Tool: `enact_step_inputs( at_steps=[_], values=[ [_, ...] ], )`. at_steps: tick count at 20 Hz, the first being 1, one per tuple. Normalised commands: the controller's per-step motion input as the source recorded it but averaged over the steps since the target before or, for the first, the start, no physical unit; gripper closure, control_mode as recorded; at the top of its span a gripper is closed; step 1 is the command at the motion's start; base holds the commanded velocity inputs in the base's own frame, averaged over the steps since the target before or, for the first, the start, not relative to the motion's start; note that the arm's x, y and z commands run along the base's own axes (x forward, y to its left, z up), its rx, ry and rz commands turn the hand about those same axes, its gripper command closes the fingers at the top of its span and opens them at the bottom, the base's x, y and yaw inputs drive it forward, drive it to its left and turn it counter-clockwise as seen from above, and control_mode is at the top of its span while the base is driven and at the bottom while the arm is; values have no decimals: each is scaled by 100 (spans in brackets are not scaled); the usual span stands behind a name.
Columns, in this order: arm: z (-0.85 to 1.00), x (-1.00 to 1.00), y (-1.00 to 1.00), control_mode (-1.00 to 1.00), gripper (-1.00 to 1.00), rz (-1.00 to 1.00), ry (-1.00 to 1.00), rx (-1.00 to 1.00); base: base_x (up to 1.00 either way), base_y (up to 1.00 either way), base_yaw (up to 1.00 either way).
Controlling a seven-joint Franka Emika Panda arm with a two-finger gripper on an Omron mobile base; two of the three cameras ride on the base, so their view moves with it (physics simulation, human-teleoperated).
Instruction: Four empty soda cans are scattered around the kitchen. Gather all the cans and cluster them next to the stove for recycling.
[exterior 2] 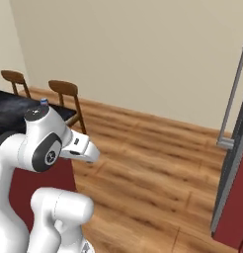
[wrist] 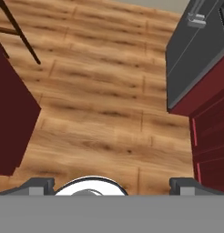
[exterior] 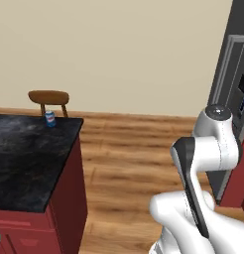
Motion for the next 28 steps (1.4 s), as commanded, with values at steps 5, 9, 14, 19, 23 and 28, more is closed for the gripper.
enact_step_inputs(
  at_steps=[5,9,14,19,23,28],
  values=[
    [0,0,0,100,-100,0,0,0,-40,-1,19],
    [0,0,0,100,-100,0,0,0,-47,0,10],
    [0,0,0,100,-100,0,0,0,-57,7,-1],
    [0,0,0,100,-100,0,0,0,-43,24,-11],
    [0,0,0,100,-100,0,0,0,-34,36,-14],
    [0,0,0,100,-100,0,0,0,-31,45,-15]
  ],
)
